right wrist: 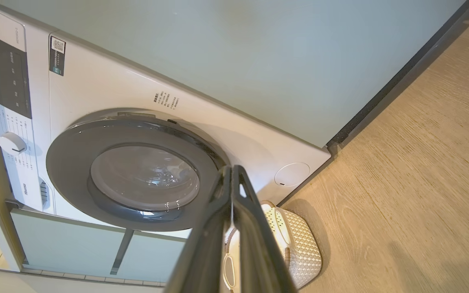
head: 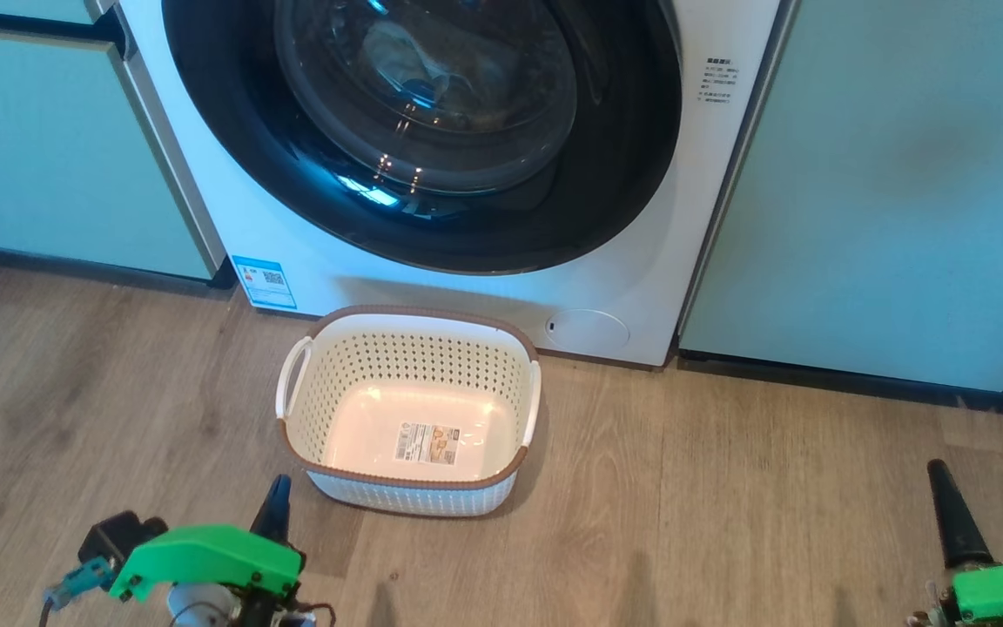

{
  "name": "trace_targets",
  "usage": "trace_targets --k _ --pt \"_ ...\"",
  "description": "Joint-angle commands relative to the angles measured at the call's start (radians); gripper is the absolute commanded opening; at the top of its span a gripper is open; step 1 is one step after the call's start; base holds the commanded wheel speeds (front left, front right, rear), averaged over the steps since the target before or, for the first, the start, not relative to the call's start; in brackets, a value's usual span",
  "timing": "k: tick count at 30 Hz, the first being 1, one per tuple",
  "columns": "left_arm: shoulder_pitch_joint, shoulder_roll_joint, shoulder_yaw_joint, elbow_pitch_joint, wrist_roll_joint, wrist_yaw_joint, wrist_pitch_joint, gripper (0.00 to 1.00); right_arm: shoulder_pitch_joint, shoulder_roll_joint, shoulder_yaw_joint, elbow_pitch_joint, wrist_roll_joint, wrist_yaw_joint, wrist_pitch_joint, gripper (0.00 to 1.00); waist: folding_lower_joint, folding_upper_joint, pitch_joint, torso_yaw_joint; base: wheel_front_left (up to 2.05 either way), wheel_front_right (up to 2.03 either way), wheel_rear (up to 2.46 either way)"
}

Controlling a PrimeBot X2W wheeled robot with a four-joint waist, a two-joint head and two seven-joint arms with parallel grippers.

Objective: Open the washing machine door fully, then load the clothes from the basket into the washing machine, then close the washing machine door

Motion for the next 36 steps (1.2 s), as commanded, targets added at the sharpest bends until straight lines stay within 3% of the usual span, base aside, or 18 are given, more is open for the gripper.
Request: trace_targets --k 1,36 --pt "-0.055 0.006 0.041 -0.027 -0.036 -0.010 0.006 0.00 -0.059 -0.025 0.005 -0.022 0.039 -0.002 0.006 0.00 0.0000 0.0000 0.000 -0.001 0.00 0.00 0.00" --pt "-0.075 -0.016 0.164 -0.010 -0.405 -0.065 0.088 0.00 -0.134 -0.029 -0.015 0.051 0.416 -0.003 0.056 0.00 0.0000 0.0000 -0.006 -0.021 0.00 0.00 0.00"
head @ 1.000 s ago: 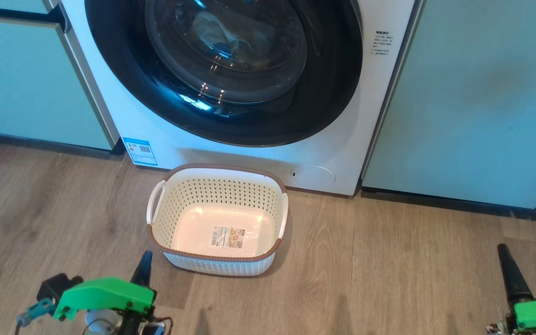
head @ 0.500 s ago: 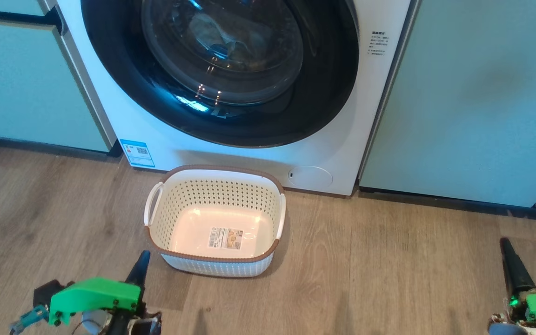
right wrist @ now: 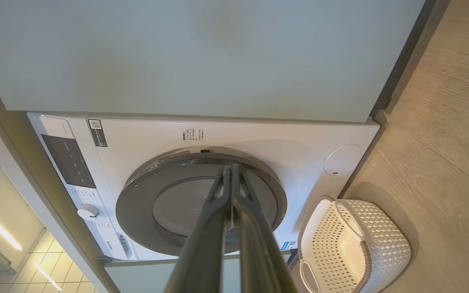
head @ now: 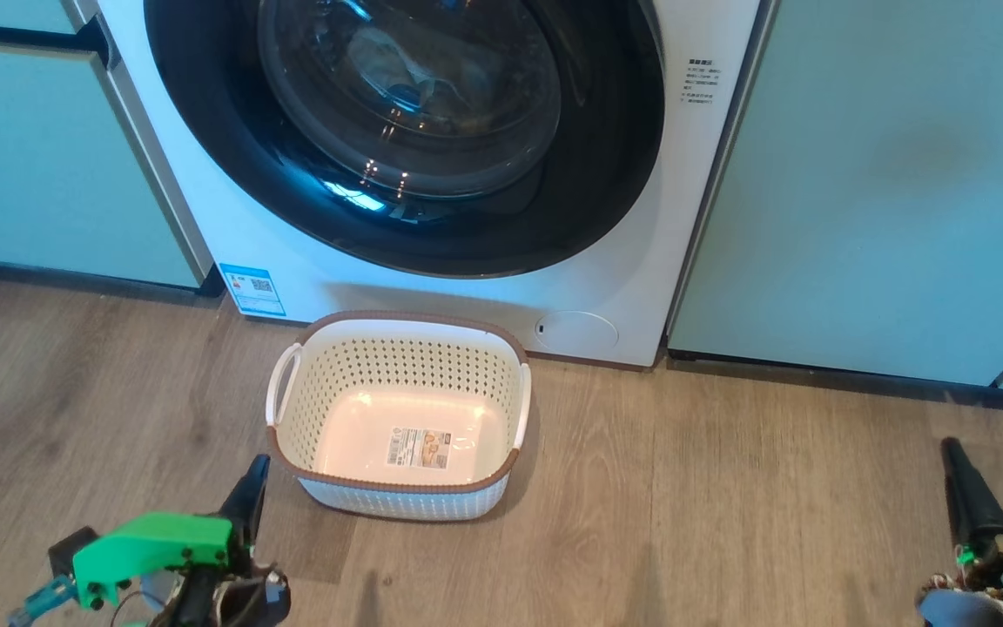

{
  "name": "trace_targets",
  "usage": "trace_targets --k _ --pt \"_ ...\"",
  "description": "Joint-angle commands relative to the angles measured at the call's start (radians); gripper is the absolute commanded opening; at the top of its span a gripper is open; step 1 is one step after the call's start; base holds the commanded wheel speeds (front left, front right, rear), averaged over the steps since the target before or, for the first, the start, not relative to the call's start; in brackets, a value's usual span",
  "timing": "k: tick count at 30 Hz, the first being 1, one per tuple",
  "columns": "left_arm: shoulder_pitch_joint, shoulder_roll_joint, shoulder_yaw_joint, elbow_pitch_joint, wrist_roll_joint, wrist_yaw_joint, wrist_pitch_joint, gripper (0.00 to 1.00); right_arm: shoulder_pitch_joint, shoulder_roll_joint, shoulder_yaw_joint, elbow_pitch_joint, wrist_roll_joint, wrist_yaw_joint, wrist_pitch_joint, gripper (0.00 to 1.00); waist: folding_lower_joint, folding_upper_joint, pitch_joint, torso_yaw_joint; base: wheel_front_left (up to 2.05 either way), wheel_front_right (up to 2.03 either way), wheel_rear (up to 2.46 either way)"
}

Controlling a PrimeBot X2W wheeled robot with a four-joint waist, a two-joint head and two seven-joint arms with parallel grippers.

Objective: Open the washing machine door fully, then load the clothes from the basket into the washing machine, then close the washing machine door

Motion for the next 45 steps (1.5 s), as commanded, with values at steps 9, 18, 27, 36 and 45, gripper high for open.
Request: trace_targets --k 9,18,27,36,45 --pt "-0.051 0.000 0.067 -0.020 -0.099 -0.024 0.026 0.00 -0.077 -0.021 0.008 -0.012 0.104 -0.003 0.018 0.00 0.0000 -0.0001 -0.001 -0.005 0.00 0.00 0.00" --pt "-0.051 -0.001 0.069 -0.020 -0.097 -0.024 0.028 0.00 -0.077 -0.019 0.005 -0.012 0.101 -0.003 0.021 0.00 0.0000 -0.0001 -0.001 -0.005 0.00 0.00 0.00" --pt "-0.051 -0.003 0.071 -0.020 -0.096 -0.024 0.029 0.00 -0.077 -0.016 0.002 -0.012 0.098 -0.003 0.023 0.00 0.0000 -0.0001 -0.001 -0.005 0.00 0.00 0.00" --pt "-0.051 -0.004 0.073 -0.020 -0.094 -0.024 0.031 0.00 -0.078 -0.014 -0.001 -0.011 0.096 -0.003 0.026 0.00 0.0000 -0.0001 -0.001 -0.005 0.00 0.00 0.00" --pt "-0.051 -0.005 0.075 -0.020 -0.093 -0.024 0.032 0.00 -0.078 -0.012 -0.004 -0.011 0.094 -0.003 0.028 0.00 0.0000 -0.0001 -0.001 -0.005 0.00 0.00 0.00"
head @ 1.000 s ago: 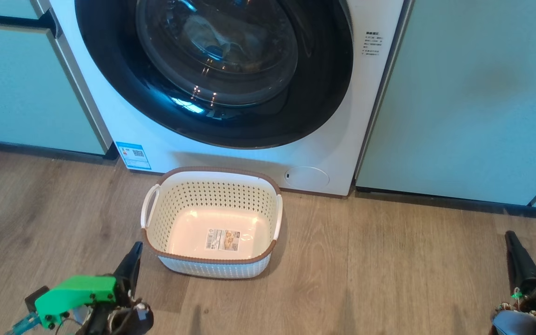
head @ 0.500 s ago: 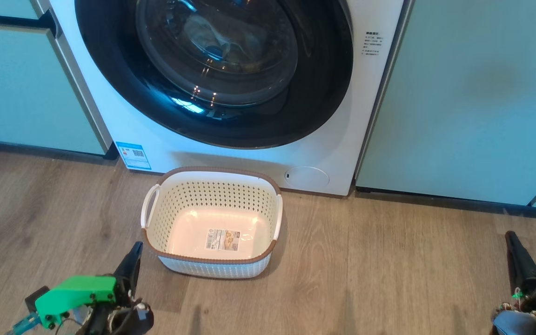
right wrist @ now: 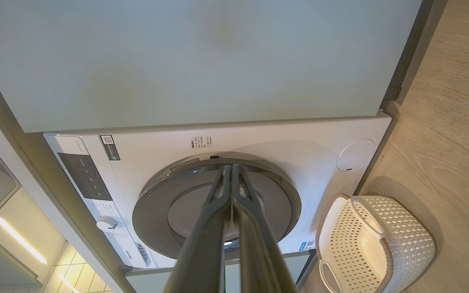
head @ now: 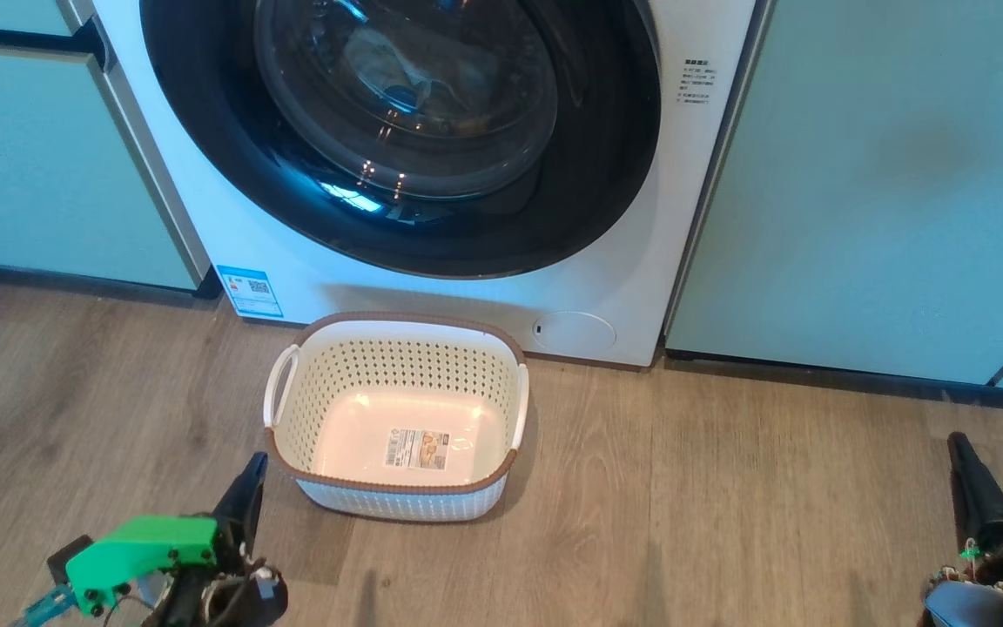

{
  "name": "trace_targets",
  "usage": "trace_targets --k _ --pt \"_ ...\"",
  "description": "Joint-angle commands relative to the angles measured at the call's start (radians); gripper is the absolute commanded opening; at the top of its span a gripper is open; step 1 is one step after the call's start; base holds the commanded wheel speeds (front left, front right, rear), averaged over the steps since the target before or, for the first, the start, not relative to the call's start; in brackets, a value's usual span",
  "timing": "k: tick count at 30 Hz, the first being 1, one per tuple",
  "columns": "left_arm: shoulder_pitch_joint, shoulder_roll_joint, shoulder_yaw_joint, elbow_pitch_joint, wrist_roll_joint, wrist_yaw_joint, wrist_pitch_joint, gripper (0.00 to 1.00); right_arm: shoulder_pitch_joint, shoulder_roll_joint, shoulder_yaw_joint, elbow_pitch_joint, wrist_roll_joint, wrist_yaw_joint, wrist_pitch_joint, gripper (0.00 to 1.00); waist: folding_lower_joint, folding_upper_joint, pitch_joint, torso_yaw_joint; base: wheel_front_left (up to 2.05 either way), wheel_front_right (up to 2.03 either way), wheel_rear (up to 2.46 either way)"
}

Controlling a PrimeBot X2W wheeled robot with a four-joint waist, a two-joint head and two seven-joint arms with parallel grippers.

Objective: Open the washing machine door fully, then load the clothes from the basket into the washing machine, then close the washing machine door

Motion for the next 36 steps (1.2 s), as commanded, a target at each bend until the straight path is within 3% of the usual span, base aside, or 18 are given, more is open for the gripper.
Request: trace_targets --k 1,36 --pt "-0.051 0.009 0.040 -0.028 0.003 -0.007 0.006 0.00 -0.056 -0.011 0.014 -0.032 -0.004 -0.003 0.007 0.00 0.0000 0.0000 0.000 0.000 0.00 0.00 0.00" --pt "-0.051 0.006 0.045 -0.028 0.007 -0.007 0.010 0.00 -0.056 -0.006 0.006 -0.031 -0.010 -0.003 0.013 0.00 0.0000 0.0000 0.000 0.000 0.00 0.00 0.00"
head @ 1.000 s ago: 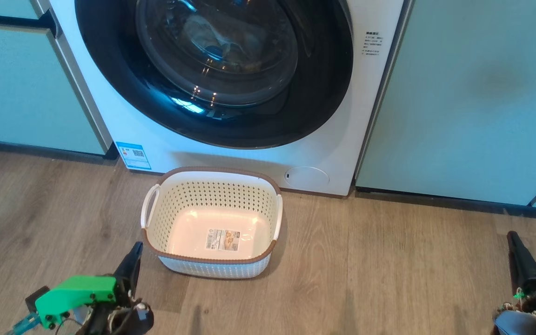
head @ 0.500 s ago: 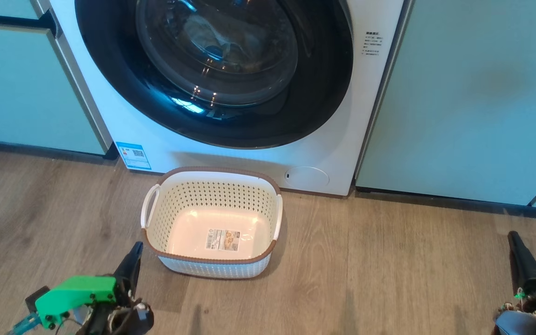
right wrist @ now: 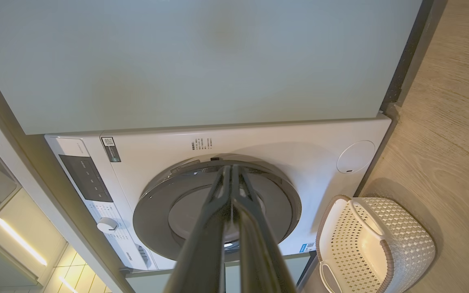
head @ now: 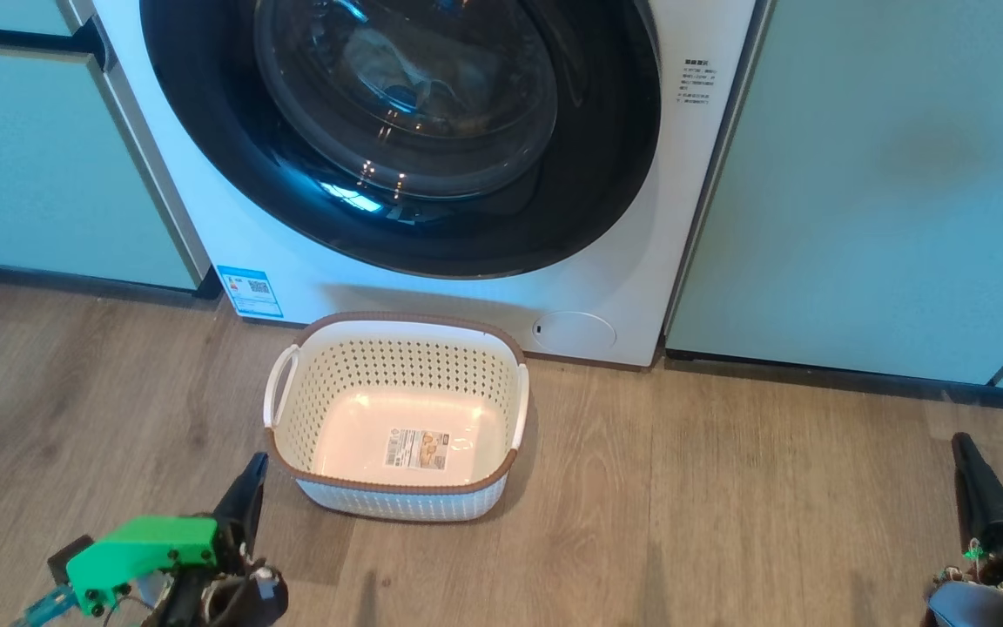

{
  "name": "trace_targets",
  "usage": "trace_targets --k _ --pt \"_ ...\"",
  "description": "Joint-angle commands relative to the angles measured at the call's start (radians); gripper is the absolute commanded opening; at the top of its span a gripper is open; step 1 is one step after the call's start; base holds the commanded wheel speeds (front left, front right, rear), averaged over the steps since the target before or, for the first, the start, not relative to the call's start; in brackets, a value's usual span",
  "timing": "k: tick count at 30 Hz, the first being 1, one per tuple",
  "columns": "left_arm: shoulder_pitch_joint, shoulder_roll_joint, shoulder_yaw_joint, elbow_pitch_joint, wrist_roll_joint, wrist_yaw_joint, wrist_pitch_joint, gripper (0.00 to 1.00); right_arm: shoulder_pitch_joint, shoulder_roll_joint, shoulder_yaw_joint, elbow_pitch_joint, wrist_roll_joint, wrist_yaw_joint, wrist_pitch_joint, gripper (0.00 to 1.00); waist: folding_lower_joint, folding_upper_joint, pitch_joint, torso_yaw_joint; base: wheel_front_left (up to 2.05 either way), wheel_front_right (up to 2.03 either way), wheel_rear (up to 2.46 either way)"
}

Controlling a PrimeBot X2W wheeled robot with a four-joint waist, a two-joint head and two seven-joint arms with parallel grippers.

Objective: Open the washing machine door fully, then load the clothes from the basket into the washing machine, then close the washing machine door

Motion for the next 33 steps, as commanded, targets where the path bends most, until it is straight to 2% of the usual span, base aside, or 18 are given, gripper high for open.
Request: trace_targets --k 1,33 --pt "-0.051 0.009 0.041 -0.028 0.007 -0.007 0.005 0.00 -0.056 -0.007 0.016 -0.032 -0.007 -0.003 0.010 0.00 0.0000 0.0000 0.000 0.000 0.00 0.00 0.00" --pt "-0.051 0.007 0.044 -0.028 0.009 -0.007 0.007 0.00 -0.057 -0.003 0.011 -0.031 -0.012 -0.003 0.014 0.00 0.0000 0.0000 0.000 0.000 0.00 0.00 0.00"
